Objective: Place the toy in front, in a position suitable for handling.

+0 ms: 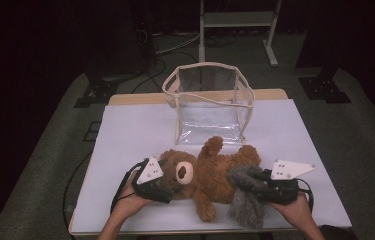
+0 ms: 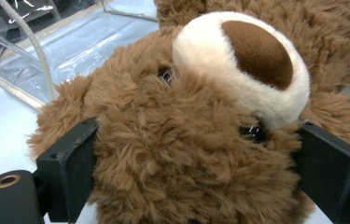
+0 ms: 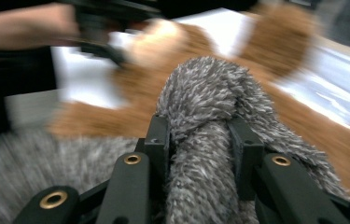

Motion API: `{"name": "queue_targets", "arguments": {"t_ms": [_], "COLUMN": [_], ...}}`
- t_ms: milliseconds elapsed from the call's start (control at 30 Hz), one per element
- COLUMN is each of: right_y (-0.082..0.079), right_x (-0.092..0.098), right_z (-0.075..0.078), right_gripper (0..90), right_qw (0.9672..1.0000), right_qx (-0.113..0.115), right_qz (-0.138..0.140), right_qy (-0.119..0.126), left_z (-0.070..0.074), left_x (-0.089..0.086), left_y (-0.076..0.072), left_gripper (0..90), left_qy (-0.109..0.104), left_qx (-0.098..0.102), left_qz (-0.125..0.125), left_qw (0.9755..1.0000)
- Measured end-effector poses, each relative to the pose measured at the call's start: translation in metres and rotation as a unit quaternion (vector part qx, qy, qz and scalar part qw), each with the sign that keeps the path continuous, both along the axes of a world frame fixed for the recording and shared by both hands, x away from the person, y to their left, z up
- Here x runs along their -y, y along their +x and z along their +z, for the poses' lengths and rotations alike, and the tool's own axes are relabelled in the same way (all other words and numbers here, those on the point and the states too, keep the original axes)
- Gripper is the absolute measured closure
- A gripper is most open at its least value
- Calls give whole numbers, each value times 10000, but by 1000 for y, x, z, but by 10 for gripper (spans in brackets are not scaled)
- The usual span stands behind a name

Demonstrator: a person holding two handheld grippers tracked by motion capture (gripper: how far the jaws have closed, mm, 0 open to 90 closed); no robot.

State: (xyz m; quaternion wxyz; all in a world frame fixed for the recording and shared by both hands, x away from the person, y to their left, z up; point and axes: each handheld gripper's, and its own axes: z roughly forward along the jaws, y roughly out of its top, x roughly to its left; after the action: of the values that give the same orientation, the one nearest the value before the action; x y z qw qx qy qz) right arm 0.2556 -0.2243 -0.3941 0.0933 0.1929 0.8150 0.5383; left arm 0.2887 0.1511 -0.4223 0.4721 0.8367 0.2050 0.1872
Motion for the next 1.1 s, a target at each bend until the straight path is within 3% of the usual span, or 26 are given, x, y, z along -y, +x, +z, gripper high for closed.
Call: {"name": "queue_targets", "arguments": {"t_ms": [33,67,100,233,367,533,600,733,767,800,900,933,967,1000,1033,1100], "right_y": [-4,-5,-4,8,14,21,30,46,60,60,83,83,88,88,85,77], "right_x": [-12,-15,-15,8,23,24,21,16,15,15,24,24,35,35,42,44], "right_z": [2,1,0,-4,-9,-11,-2,4,4,4,-6,-6,-14,-14,-18,-15], "right_gripper": [648,644,645,647,648,648,647,647,647,647,646,646,647,647,647,645], "right_qw": [9994,9987,9987,9994,9967,9951,9942,9934,9931,9931,9861,9861,9824,9824,9836,9861], "right_qx": [109,240,253,77,-14,-72,89,142,38,38,-70,-70,-278,-278,-449,-427], "right_qz": [252,233,196,-259,-780,-966,-1051,-1091,-1121,-1121,-1615,-1615,-1813,-1813,-1742,-1603], "right_qy": [-220,-388,-405,-202,-218,-194,-214,-326,-339,-339,-391,-391,-364,-364,-125,-66], "left_z": [0,0,0,1,1,2,3,4,4,4,4,4,4,4,3,3], "left_x": [0,0,0,0,0,2,2,4,4,4,2,2,2,2,3,3], "left_y": [0,0,0,-1,-2,-2,-2,-1,0,0,1,1,2,2,2,1], "left_gripper": [101,101,101,102,102,103,104,104,104,104,104,104,104,104,104,104], "left_qy": [12,9,9,-28,15,52,142,185,166,142,130,130,117,117,106,163], "left_qx": [-3,-7,-7,-25,-9,-5,38,58,50,40,50,50,54,54,56,83], "left_qz": [7,13,13,39,31,6,-80,-140,-139,-145,-207,-207,-204,-204,-198,-184], "left_qw": [10000,10000,10000,10000,10000,10000,9999,9997,9998,9998,9997,9997,9997,9997,9997,9997]}}
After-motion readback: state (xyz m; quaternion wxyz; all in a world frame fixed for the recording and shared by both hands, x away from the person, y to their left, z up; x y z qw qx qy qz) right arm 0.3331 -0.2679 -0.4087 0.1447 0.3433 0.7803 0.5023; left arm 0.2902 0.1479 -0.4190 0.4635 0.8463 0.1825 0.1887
